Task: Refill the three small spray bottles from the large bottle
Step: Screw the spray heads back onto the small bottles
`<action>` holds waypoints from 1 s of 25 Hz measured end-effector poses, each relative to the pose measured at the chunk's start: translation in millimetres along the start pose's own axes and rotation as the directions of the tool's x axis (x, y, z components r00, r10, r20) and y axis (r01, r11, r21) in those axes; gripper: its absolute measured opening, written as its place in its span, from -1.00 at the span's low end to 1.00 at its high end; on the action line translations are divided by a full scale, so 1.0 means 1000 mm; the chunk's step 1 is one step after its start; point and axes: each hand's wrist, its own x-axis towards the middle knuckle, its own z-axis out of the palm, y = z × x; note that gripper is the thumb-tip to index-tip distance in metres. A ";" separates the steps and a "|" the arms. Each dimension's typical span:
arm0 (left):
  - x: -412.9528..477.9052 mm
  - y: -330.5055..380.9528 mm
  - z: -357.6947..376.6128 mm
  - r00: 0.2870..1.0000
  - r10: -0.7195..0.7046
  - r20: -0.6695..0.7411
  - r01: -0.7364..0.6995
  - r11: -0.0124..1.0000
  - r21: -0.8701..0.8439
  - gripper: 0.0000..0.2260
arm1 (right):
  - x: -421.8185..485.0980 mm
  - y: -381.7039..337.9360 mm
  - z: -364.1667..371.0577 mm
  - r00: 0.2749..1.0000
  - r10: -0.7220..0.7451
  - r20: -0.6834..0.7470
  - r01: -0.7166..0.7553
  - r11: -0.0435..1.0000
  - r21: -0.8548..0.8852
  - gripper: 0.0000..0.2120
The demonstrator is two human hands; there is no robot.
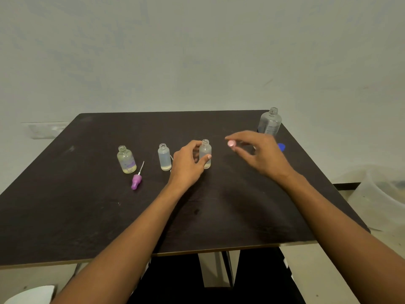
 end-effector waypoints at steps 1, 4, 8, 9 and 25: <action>-0.003 0.004 -0.002 1.000 0.006 0.005 -0.006 1.000 -0.021 -0.61 | 0.002 -0.010 -0.012 0.995 0.060 -0.076 -0.053 0.995 0.088 -0.76; -0.013 0.017 -0.006 1.000 0.017 0.007 -0.017 0.997 -0.077 -0.60 | 0.010 -0.040 -0.043 0.963 0.150 -0.222 -0.089 0.960 0.264 -0.76; -0.028 0.036 -0.010 0.999 0.049 -0.010 -0.050 0.987 -0.152 -0.63 | 0.022 -0.070 -0.071 0.953 0.148 -0.266 -0.055 0.943 0.328 -0.69; -0.032 0.040 -0.011 0.998 0.059 -0.007 -0.059 0.985 -0.160 -0.62 | 0.023 -0.076 -0.074 0.955 0.143 -0.262 -0.048 0.940 0.338 -0.68; -0.054 0.063 -0.022 0.988 0.151 -0.033 -0.155 0.971 -0.180 -0.60 | 0.007 -0.078 -0.050 0.980 0.201 -0.016 -0.175 0.891 0.420 -0.68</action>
